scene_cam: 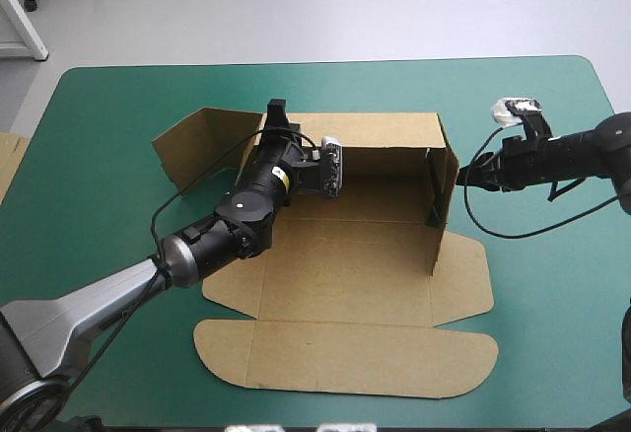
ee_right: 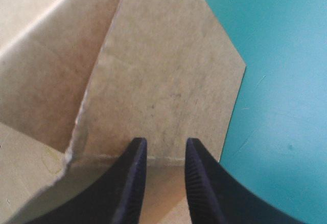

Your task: Fold the box

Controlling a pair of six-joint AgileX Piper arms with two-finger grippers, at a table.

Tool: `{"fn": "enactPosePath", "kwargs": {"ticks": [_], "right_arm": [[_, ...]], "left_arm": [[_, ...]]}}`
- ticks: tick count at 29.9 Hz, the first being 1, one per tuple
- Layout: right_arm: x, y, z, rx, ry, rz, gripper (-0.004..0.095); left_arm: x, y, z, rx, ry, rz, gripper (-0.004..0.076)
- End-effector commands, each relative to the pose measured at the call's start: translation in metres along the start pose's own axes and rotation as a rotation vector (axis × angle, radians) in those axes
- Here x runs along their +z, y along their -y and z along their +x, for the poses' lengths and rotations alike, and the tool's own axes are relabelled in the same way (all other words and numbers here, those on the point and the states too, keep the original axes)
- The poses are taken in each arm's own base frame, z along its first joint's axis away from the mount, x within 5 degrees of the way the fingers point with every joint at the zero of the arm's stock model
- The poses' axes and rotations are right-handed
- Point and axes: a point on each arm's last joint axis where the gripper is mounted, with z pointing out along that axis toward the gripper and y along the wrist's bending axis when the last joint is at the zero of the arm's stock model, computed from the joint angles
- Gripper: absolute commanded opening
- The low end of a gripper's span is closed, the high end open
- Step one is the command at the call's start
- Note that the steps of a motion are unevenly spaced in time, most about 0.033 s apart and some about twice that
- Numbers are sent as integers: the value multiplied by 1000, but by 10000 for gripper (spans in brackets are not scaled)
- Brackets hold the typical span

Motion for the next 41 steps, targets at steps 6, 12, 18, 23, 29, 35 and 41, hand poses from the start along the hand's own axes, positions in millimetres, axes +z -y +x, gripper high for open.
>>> {"fn": "enactPosePath", "kwargs": {"ticks": [6, 12, 18, 23, 29, 35, 41], "right_arm": [[-4, -18, 10, -168, 35, -82, 382], [-1, -19, 10, -204, 27, -78, 464], [-1, -19, 6, -226, 76, -75, 698], [0, -17, 5, -218, 84, -61, 709], [0, -18, 3, -176, 103, -79, 677], [13, -27, -2, -215, 109, -30, 670], [24, -33, -10, -248, 139, 49, 603]], "left_arm": [[-12, -19, -3, -18, 38, -63, -10], [-12, -19, -3, -23, 38, -61, -10], [-12, -19, -4, -23, 47, -60, -10], [-11, -17, -6, -42, 68, -52, -10], [1, -6, -9, -15, 58, -32, -10], [7, -1, -11, 10, 51, -25, -10], [7, 0, -10, 1, 43, -22, -10]]}}
